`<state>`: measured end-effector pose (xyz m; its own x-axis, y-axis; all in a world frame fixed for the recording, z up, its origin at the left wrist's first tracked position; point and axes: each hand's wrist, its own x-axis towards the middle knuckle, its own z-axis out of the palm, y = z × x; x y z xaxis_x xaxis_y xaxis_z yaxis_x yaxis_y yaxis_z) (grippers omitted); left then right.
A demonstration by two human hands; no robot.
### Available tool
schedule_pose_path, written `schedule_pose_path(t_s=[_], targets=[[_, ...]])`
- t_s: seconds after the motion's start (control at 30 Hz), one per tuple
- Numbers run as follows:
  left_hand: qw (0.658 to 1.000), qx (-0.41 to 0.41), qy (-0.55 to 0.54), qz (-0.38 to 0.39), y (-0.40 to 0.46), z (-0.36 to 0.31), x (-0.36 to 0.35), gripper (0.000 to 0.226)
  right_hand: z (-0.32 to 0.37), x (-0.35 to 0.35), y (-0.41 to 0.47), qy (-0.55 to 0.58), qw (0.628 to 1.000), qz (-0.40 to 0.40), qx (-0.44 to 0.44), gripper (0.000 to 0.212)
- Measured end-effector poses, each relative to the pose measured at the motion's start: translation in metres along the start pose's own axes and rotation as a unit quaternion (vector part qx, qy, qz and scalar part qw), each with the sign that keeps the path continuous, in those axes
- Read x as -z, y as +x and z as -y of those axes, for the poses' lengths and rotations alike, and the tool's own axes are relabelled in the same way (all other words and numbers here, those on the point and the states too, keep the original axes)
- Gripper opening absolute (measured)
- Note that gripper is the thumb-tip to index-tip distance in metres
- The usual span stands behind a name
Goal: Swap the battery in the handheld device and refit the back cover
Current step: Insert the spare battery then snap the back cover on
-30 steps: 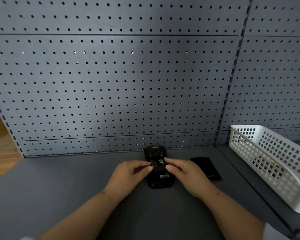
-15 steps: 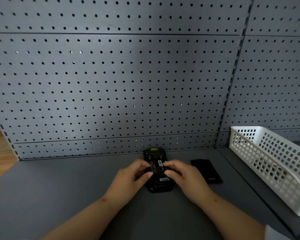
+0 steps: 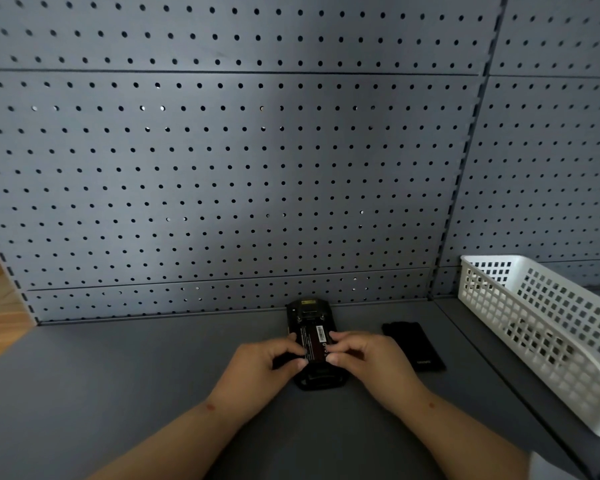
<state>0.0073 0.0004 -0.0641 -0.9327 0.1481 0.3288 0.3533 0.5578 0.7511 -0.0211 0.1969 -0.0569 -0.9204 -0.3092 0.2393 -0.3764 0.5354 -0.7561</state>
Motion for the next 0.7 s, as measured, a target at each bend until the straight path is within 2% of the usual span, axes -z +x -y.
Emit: schedule_pose_path(t_s=[0.07, 0.1, 0.13, 0.2, 0.23, 0.3, 0.4, 0.43, 0.47, 0.57, 0.7], targets=[[0.999, -0.020, 0.025, 0.015, -0.001, -0.001, 0.001, 0.020, 0.001, 0.001, -0.002, -0.030, 0.999, 0.007, 0.016, 0.016], [0.999, -0.023, 0.033, 0.025, -0.001, -0.002, 0.001, 0.008, 0.003, 0.002, -0.003, -0.048, 0.998, 0.011, 0.028, 0.017], [0.998, -0.028, 0.037, 0.033, -0.001, -0.002, 0.002, 0.015, 0.003, 0.003, -0.005, -0.066, 0.997, 0.015, 0.039, 0.023], [0.997, -0.044, 0.042, 0.040, -0.002, -0.002, 0.004, 0.055, 0.004, 0.004, -0.006, -0.082, 0.995, 0.025, 0.046, 0.035], [0.997, -0.046, 0.052, 0.045, -0.002, -0.001, 0.005, 0.067, 0.006, 0.004, -0.006, -0.089, 0.994, 0.031, 0.047, 0.037], [0.995, -0.047, 0.065, 0.056, -0.002, -0.001, 0.006, 0.077, 0.010, 0.005, -0.008, -0.104, 0.992, 0.050, 0.044, 0.042], [0.994, -0.056, 0.068, 0.063, -0.002, -0.003, 0.007, 0.083, 0.014, 0.006, -0.016, -0.129, 0.986, 0.092, 0.051, 0.090], [0.994, -0.058, 0.068, 0.067, -0.003, -0.003, 0.008, 0.083, 0.014, 0.007, -0.018, -0.136, 0.984, 0.101, 0.052, 0.095], [0.994, -0.058, 0.064, 0.073, -0.003, -0.004, 0.008, 0.084, 0.014, 0.008, -0.019, -0.140, 0.983, 0.106, 0.054, 0.091], [0.993, -0.057, 0.062, 0.086, -0.003, -0.003, 0.008, 0.080, 0.010, 0.009, -0.018, -0.132, 0.983, 0.108, 0.066, 0.059], [0.991, -0.057, 0.063, 0.099, -0.004, -0.001, 0.007, 0.073, 0.008, 0.007, -0.013, -0.123, 0.984, 0.100, 0.076, 0.053]])
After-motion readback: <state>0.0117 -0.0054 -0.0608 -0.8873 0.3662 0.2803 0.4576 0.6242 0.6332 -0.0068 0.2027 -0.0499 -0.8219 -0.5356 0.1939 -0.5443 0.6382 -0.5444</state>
